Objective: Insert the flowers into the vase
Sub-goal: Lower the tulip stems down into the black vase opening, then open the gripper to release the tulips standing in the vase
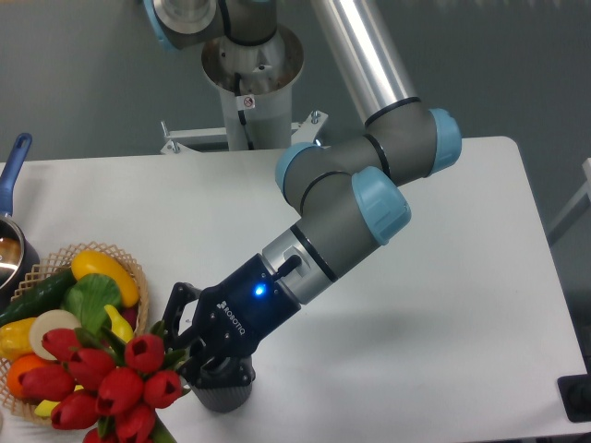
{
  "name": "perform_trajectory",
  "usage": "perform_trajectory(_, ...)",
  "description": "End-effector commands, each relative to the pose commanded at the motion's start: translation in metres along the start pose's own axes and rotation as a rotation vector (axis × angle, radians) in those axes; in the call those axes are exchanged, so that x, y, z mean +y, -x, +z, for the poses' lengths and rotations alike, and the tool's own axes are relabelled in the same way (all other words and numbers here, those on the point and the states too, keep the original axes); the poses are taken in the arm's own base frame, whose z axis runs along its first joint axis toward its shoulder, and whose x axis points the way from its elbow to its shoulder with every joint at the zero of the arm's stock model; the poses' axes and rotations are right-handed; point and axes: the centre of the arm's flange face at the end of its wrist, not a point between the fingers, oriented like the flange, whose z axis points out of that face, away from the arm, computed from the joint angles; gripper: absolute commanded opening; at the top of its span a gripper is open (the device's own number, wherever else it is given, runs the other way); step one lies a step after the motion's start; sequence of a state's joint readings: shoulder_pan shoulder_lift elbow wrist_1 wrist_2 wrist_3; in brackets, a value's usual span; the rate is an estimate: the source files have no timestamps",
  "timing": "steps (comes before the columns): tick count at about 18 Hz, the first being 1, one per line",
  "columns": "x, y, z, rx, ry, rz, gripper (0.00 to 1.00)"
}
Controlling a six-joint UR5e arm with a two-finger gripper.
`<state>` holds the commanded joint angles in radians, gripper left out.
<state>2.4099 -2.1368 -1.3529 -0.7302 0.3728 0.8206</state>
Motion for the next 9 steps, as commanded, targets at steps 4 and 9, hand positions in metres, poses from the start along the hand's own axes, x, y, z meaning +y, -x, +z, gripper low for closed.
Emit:
perform_trajectory(4,0.015,0.000,0.003,0.006,0.009,-0.007,0.09)
perform_trajectory(9,0.042,-0.002,0.010,0.013,0.032,-0.010,0.13)
